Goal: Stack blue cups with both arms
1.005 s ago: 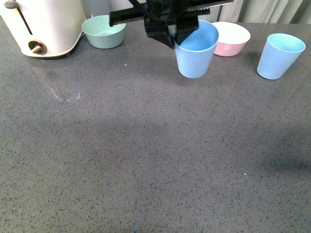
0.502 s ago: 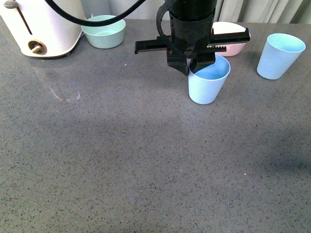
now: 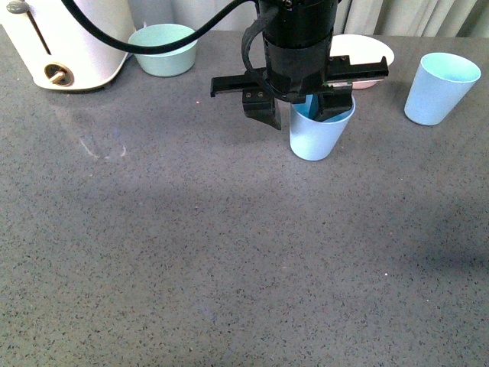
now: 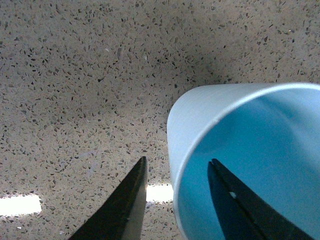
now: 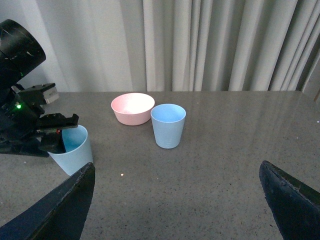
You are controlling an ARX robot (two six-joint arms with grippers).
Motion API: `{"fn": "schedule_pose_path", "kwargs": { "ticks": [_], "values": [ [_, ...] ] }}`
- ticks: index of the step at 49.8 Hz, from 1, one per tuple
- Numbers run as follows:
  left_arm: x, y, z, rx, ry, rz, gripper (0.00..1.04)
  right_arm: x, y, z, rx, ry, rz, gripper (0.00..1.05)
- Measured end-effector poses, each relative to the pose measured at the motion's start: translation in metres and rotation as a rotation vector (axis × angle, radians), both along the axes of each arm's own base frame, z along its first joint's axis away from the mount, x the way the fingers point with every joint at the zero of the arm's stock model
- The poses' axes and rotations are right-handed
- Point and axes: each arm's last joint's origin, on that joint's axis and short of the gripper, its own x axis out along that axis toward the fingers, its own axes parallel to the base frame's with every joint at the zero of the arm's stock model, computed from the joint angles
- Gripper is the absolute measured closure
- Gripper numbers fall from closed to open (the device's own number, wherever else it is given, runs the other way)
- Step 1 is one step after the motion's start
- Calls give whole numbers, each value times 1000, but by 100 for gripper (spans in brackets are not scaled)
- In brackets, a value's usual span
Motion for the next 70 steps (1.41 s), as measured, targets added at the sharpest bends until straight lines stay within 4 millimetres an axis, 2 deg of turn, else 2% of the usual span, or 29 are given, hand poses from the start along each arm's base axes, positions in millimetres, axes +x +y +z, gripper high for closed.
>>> {"fn": "schedule_pose_path", "kwargs": {
  "ticks": [15,22,26,36,41,43,47,50,53,56,59,65,70],
  "values": [
    [-3,3,43,-54,-64,-4,8,0,0,0,0,0,0,9],
    [-4,6,59,-78,-88,-3,9,0,0,0,0,0,0,9],
    [-6,13,77,-115,-132,4,9,0,0,0,0,0,0,9],
    [-14,51,113,-177,-296,49,9,0,0,0,0,0,0,9],
    [-21,81,132,-207,-403,76,9,0,0,0,0,0,0,9],
    [-24,91,137,-167,-514,97,12,0,0,0,0,0,0,9],
    [-36,126,145,-49,-839,194,24,0,0,0,0,0,2,9],
    [-55,155,147,5,-1033,245,35,0,0,0,0,0,0,9],
    [-84,187,140,46,-1173,259,49,0,0,0,0,0,0,9],
    [-107,204,125,65,-1202,237,62,0,0,0,0,0,1,9],
    [-128,220,102,97,-1169,211,76,0,0,0,0,0,1,9],
    [-159,241,79,114,-1145,189,101,0,0,0,0,0,0,9],
    [-183,256,71,116,-1155,189,103,0,0,0,0,0,0,9]
  ]
}}
